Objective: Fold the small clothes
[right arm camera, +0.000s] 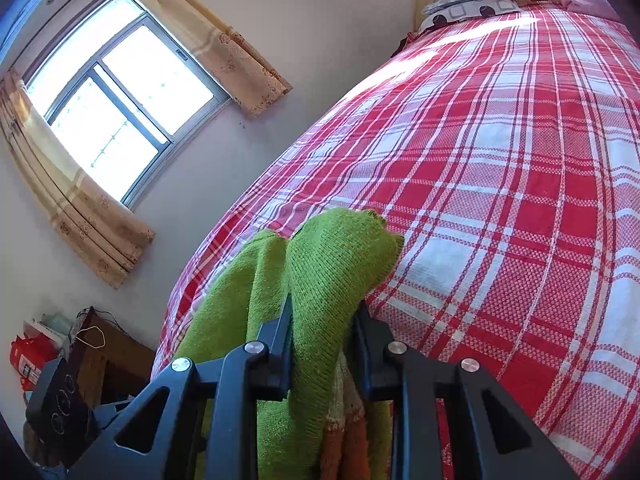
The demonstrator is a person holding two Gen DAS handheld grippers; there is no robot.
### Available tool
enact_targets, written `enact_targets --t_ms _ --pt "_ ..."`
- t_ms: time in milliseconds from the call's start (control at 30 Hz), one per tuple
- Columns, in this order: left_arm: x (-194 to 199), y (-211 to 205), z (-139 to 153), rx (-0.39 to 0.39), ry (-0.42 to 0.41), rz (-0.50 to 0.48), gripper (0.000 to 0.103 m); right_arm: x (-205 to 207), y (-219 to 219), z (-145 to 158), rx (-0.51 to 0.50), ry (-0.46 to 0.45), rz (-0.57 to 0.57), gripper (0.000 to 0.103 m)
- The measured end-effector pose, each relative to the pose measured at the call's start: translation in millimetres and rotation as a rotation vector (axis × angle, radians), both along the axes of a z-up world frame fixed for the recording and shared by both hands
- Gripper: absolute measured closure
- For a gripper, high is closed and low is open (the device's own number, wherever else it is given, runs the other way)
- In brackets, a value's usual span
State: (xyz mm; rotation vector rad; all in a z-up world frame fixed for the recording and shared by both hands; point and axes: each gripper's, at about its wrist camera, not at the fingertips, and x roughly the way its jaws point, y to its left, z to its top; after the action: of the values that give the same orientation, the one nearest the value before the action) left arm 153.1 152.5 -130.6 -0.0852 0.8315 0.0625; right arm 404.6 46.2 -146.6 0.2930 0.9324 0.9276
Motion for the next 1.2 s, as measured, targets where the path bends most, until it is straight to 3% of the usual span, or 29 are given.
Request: enact_targets --t_ms 100,300,400,500,567,633,733,800,933,1000,1200 --pt "-5 3 -9 -0.016 0.0 0.004 0.068 5 -2 -8 -0.015 0.015 -0.015 0.077" --pt "-9 2 -12 -0.009 0.004 0.011 0.047 13 -8 -19 -0.043 0.046 -0.039 0.077" --pt "-21 -4 -4 0.027 -0.005 0.001 0.047 8 -11 -16 -0.067 0.029 -0.059 0.074" --pt "-37 -5 14 0.084 -0.07 0.001 0.044 -2 -24 -3 -0.061 -0.004 -0.115 0.074" --pt "-42 0 30 0.122 -0.138 0.038 0.025 -16 -32 14 -0.024 -0.04 -0.132 0.072" --pt "-41 9 39 0.156 -0.203 0.091 0.019 -39 -35 32 0.024 -0.079 -0.082 0.066" --pt "-21 28 31 0.204 -0.183 0.168 0.018 -74 -27 44 0.058 -0.111 0.049 0.052" --pt "-6 45 15 0.182 -0.116 0.223 0.018 -92 -17 36 0.019 -0.092 0.127 0.05" --pt "-3 55 -7 0.139 -0.059 0.243 0.018 -97 -15 1 -0.114 -0.037 0.071 0.051" --pt "-5 53 -14 0.138 -0.03 0.243 0.018 -93 -21 -10 -0.052 -0.003 0.066 0.051" --pt "-6 55 -17 0.119 -0.03 0.262 0.018 -102 -20 -3 -0.061 -0.027 0.029 0.05"
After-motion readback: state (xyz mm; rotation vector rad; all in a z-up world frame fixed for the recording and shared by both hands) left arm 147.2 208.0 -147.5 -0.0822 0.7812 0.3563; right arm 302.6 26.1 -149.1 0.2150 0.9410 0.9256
